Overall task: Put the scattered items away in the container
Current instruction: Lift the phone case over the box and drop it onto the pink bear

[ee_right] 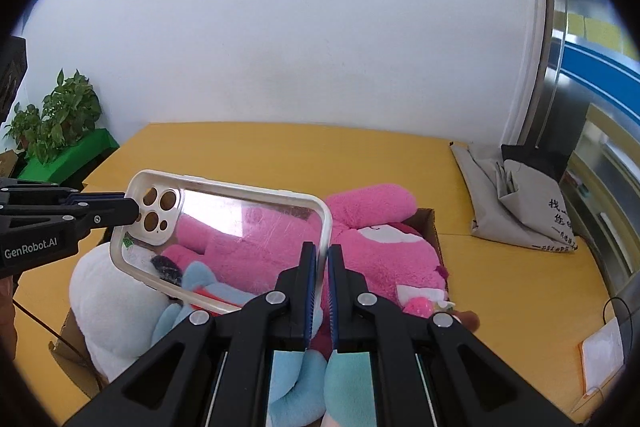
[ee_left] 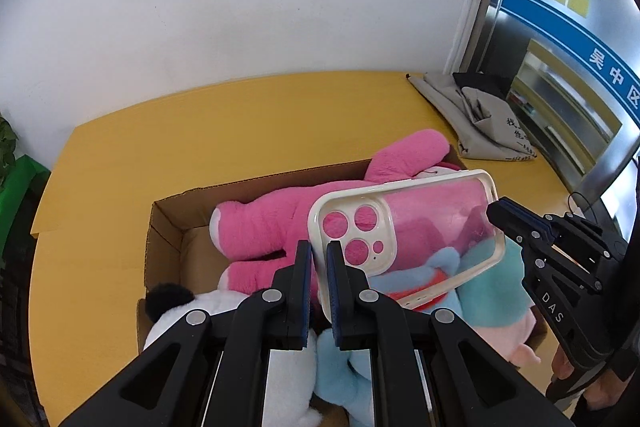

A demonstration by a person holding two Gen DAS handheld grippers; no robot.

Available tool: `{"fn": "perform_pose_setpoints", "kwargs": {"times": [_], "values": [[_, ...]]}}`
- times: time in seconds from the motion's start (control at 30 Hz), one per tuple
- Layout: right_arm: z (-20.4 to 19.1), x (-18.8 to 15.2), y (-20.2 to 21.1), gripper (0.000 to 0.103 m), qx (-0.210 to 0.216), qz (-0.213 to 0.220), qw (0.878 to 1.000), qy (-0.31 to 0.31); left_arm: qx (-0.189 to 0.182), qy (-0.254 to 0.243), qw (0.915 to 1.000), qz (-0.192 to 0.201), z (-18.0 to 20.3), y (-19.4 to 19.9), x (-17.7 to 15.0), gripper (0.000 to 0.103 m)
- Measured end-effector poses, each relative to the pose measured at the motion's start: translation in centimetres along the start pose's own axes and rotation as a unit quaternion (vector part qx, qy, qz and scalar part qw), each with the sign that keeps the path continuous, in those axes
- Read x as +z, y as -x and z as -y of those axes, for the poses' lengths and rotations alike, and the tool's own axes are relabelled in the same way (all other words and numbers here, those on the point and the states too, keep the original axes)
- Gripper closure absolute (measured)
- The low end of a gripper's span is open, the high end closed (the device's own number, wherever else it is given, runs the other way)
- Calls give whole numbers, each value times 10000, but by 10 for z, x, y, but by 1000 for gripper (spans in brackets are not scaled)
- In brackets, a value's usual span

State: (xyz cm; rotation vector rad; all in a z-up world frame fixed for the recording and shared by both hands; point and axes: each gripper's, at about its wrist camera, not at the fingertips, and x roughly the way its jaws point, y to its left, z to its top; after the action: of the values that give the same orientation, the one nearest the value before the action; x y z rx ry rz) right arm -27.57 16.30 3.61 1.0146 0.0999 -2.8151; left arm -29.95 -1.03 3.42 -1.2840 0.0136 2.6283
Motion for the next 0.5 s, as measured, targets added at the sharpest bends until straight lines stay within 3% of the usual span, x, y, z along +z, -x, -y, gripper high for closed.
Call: {"fn": "perform_pose_setpoints", "kwargs": {"times": [0.2, 0.4, 0.47, 0.5], "values": [[8, -11, -69, 98, 18, -688, 9976, -94, -123, 484, 9974, -525, -20, -63, -3, 96], [1, -22, -79, 97, -86, -758, 9971, 60, -326, 821, 9947, -527, -29, -65, -2, 95], [1, -21, -74, 93, -190, -704, 9973, 75, -337, 867, 9947, -448, -31, -56, -1, 88], [2, -21, -67, 89, -316, -635, 9975, 47, -227, 814, 9958, -361, -29, -48, -2, 78]]}}
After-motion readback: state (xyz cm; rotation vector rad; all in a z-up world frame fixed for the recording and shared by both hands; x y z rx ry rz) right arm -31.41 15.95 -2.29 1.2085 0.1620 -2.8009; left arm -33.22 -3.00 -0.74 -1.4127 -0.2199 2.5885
